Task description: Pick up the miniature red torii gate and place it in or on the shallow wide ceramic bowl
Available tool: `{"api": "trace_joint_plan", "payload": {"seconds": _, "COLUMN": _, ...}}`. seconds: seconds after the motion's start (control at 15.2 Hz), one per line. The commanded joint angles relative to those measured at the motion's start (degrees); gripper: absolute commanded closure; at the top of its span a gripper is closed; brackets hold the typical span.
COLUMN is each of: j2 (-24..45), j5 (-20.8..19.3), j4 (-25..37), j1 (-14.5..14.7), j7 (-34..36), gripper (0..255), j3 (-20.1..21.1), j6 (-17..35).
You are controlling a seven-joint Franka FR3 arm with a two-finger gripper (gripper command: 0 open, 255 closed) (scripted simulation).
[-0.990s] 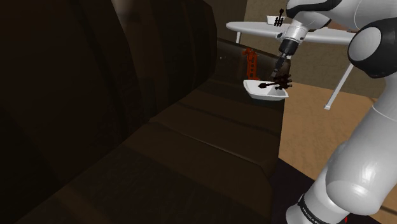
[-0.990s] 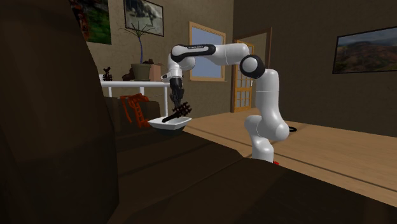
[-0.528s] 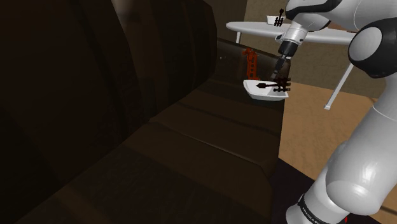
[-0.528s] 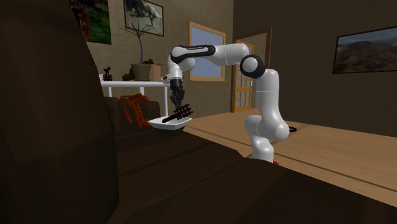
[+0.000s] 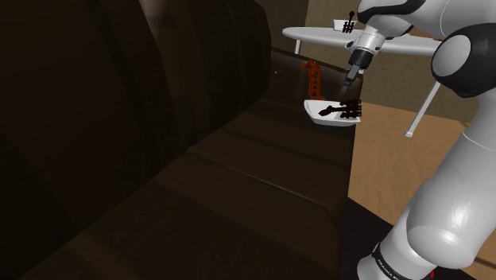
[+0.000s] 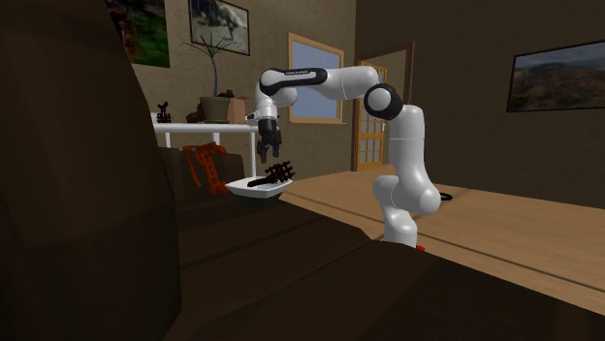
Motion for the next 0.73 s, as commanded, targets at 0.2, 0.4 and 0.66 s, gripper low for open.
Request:
{"api": "trace_joint_plan", "payload": {"seconds": 0.2, "j2": 5.3, "j5": 3.6, "j4": 10.5, "j1": -3.0, "j7": -2.0, "gripper": 0, "j3": -1.9, "j6": -8.2}}
{"api": "trace_joint_plan", "payload": {"seconds": 0.4, "j2": 5.3, "j5": 3.6, "j4": 10.5, "j1": -3.1, "j7": -2.0, "gripper": 0, "j3": -1.8, "j6": -8.2}}
{"api": "trace_joint_plan", "payload": {"seconds": 0.66, "j2": 5.3, "j5": 3.6, "j4": 10.5, "j1": -3.1, "j7": -2.0, "gripper": 0, "j3": -1.8, "j6": -8.2}}
